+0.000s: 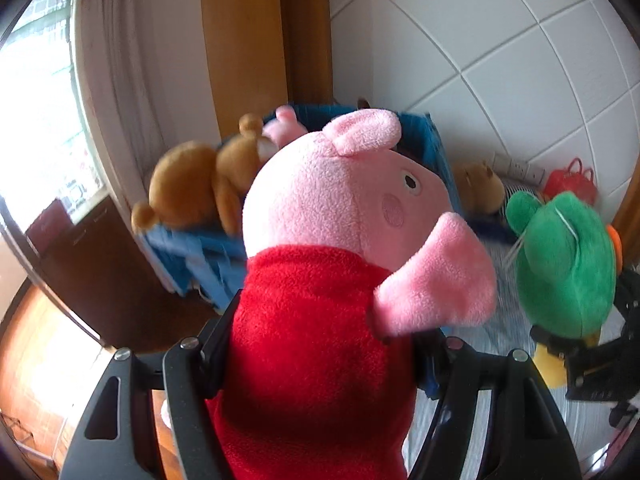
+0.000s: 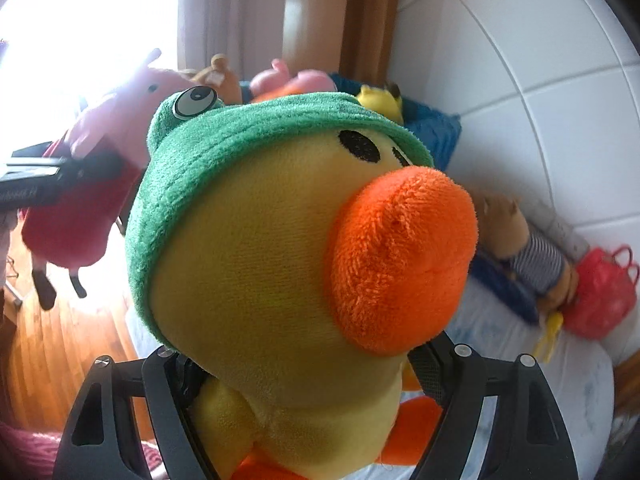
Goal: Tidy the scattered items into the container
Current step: 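Carry the pig plush with the left tool while the right tool carries the duck to the crate, then lower both plushes into the blue crate and open both tools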
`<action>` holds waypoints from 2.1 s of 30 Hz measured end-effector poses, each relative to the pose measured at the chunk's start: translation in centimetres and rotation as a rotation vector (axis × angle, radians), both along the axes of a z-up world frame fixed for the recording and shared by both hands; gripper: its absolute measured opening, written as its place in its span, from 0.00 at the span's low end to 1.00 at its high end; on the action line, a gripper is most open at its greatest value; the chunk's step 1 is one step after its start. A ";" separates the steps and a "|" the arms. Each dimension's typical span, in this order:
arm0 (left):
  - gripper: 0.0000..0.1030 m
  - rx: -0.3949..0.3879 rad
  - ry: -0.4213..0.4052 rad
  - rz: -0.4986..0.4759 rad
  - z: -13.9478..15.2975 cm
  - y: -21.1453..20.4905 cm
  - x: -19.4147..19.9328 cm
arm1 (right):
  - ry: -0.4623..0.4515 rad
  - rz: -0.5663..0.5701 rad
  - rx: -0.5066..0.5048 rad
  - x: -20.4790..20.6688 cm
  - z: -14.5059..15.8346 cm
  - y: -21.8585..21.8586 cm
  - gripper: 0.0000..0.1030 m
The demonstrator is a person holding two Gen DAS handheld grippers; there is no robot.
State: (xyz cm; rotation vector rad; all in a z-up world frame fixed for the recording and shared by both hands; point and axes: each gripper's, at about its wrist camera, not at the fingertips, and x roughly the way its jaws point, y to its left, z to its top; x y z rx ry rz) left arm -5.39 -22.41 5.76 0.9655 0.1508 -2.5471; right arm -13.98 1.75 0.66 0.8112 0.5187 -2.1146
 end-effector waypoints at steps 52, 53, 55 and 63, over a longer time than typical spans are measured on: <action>0.85 -0.040 -0.027 -0.304 4.4 -13.0 -19.8 | -0.043 -0.302 0.041 -15.6 2.0 -20.7 0.96; 0.85 -0.040 -0.025 -0.303 4.5 -12.9 -19.6 | -0.039 -0.301 0.041 -15.4 2.2 -20.8 0.96; 0.85 -0.040 -0.023 -0.301 4.7 -12.8 -19.0 | -0.027 -0.303 0.036 -15.1 2.5 -20.6 0.96; 0.85 -0.048 -0.027 -0.285 4.7 -12.1 -16.5 | -0.004 -0.302 0.025 -11.3 4.0 -19.8 0.96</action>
